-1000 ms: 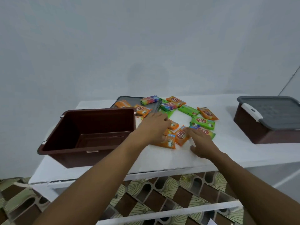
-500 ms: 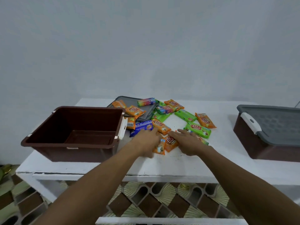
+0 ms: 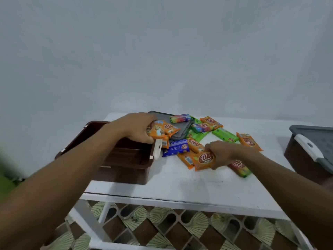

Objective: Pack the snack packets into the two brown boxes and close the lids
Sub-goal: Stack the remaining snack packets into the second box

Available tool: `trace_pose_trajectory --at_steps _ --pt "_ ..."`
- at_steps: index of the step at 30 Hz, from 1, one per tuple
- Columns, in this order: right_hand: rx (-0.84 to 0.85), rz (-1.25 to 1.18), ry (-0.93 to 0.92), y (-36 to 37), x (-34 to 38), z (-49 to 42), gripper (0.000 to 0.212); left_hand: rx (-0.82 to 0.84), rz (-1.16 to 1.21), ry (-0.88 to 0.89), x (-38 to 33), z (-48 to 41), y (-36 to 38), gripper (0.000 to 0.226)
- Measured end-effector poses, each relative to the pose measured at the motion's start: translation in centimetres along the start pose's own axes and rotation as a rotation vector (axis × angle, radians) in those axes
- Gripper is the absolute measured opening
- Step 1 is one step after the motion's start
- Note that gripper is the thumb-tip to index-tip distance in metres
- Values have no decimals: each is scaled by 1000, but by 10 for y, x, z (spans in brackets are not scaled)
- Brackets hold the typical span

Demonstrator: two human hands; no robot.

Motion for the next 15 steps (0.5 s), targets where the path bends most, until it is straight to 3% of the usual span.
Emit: trace_pose_trajectory --at_steps 4,7,11,15 --pt "-122 -258 -42 -65 46 6 44 275 92 -151 75 15 35 47" --pt "-217 -399 -115 -107 104 -4 55 388 114 -215 120 23 58 24" --pt "-149 -103 -111 -119 190 -37 67 459 113 -144 146 30 74 60" --pt "-87 227 -59 -90 247 -81 45 428 -63 -9 159 25 93 55"
Point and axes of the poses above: each hand's wrist, its own z-axis away from the middle knuckle, its own y-axis out of the palm, x = y × z, the point moved 7 cm from there along -z, towards the middle knuckle, and after that the axes turned 1 degree about -y, right-handed, at the moved point
